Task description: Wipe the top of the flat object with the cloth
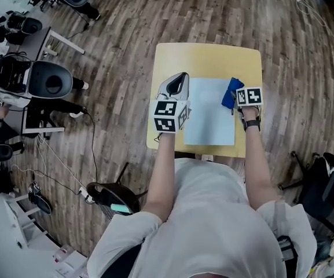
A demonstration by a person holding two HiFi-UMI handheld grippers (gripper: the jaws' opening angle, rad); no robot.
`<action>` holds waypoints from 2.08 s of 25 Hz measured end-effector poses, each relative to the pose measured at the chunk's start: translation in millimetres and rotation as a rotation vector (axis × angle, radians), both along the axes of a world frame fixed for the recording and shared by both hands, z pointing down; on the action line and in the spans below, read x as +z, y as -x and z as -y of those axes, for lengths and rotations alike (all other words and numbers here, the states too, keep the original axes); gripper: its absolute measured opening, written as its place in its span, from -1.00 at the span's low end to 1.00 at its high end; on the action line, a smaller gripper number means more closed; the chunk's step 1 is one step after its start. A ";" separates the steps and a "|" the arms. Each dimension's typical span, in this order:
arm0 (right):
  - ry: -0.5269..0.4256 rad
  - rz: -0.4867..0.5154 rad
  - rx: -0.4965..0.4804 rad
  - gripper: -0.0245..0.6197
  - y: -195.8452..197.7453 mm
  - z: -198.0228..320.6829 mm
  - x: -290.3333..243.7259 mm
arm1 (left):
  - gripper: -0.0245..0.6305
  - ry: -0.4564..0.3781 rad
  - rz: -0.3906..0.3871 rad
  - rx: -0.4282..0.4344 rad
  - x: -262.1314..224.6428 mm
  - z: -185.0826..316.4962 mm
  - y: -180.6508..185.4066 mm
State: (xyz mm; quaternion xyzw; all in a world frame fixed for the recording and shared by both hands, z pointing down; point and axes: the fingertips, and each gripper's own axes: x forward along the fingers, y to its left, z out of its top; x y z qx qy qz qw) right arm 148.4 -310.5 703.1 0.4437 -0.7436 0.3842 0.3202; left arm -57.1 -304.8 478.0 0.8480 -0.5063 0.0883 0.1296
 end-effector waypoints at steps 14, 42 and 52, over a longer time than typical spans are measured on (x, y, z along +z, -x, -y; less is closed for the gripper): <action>-0.031 0.178 -0.158 -0.74 85.4 -4.8 -37.1 | -0.89 -0.010 -0.002 -0.088 -5.2 -9.3 29.1; 0.078 0.178 -0.201 -0.74 157.0 -30.7 3.7 | -0.89 -0.038 -0.013 -0.120 -6.9 -22.5 75.0; 0.051 0.102 -0.058 -0.74 61.0 -42.9 4.4 | -0.89 -0.052 -0.013 -0.013 -11.2 -23.1 18.4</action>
